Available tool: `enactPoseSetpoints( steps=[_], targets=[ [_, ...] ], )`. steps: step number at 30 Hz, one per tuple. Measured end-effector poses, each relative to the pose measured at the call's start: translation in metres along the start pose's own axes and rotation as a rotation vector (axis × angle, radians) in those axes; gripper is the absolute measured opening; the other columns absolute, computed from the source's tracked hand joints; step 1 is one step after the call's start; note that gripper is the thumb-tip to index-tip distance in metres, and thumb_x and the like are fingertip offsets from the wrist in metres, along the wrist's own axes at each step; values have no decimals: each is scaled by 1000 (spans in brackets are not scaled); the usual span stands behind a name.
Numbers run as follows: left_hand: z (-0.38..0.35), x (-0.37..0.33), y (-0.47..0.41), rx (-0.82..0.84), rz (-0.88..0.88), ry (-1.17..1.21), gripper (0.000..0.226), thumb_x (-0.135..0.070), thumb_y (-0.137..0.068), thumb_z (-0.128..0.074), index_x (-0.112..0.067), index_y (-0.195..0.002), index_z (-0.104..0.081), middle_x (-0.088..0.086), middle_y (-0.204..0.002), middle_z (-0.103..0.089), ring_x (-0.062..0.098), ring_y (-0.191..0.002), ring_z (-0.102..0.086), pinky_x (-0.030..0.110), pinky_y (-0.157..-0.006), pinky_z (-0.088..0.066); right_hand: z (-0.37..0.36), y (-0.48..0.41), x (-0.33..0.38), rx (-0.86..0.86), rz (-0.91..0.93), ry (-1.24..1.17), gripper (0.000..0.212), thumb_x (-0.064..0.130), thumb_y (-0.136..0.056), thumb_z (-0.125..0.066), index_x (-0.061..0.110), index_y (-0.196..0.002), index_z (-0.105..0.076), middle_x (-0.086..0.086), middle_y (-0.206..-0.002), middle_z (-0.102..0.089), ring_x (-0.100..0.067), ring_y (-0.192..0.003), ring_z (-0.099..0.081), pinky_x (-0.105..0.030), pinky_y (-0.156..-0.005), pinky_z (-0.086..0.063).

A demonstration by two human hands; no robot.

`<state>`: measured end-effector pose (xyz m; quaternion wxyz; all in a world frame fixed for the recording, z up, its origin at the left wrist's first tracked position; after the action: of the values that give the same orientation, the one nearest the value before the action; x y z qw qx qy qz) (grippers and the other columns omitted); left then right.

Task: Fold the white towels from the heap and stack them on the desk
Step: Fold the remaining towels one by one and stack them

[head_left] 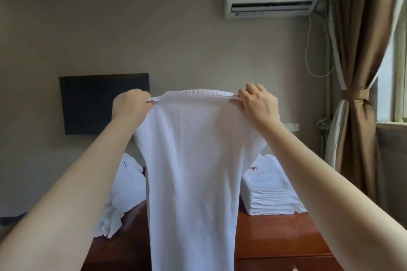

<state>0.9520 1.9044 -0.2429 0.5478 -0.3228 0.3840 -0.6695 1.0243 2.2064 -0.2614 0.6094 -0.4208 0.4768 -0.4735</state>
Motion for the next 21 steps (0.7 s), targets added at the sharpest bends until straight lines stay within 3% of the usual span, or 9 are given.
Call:
enactPoseSetpoints(
  steps=[3,6,9,13,15,18,21],
  targets=[
    [23,6,-3,-76,-101,-120,29,-23,-95,-53,-6,-71,-55,8,-71,-47,27,-59,-43,30,-54,-25,24,-14,1,-91,92,44,30,30,-87,-70,5,-73,-61,-12,-69,-59,-30,-62,-59,-28,-45,-32],
    [36,2,2,-159,-232,-239,27,-14,-87,-66,-1,-66,-56,12,-63,-44,23,-51,-34,34,-54,-28,40,-23,6,-223,71,64,30,28,-86,-72,6,-71,-59,-8,-64,-56,-28,-56,-55,-26,-42,-31],
    [43,-1,5,-188,-197,-376,28,0,-73,-72,-7,-59,-48,6,-61,-32,21,-52,-30,33,-55,-23,43,-31,15,-251,96,89,22,19,-82,-76,6,-72,-61,-8,-66,-56,-27,-57,-55,-27,-38,-34],
    [27,0,7,-81,-86,-478,26,9,-68,-55,-12,-67,-41,4,-74,-34,23,-69,-32,35,-65,-24,17,-30,25,-29,271,172,19,1,-65,-77,6,-78,-64,-9,-70,-59,-28,-59,-57,-27,-40,-35],
    [11,4,6,-22,-12,-490,24,6,-71,-55,-13,-73,-42,3,-81,-35,22,-75,-33,33,-68,-28,-5,-24,21,130,268,136,13,10,-77,-74,5,-83,-62,-12,-73,-63,-31,-62,-61,-29,-45,-37],
    [-16,2,4,70,55,-506,24,5,-71,-59,-13,-79,-46,3,-85,-38,22,-79,-34,34,-73,-34,-42,-14,4,318,135,185,27,34,-96,-55,8,-91,-60,-12,-86,-69,-34,-75,-66,-28,-56,-30],
    [-42,-7,0,133,47,-578,29,7,-57,-57,-15,-73,-47,2,-87,-36,22,-81,-31,32,-68,-30,-79,-8,-6,431,110,306,16,23,-98,-46,14,-100,-59,-6,-97,-69,-29,-89,-64,-28,-64,-27]
  ],
)
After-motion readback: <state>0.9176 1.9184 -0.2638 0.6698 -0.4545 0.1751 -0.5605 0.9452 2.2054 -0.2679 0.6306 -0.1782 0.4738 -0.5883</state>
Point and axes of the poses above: each hand's wrist, its own y-axis away from the middle knuckle, its own z-axis out of the back of the hand, x = y × z, the point moved 5 cm from there along -y, towards the middle knuckle
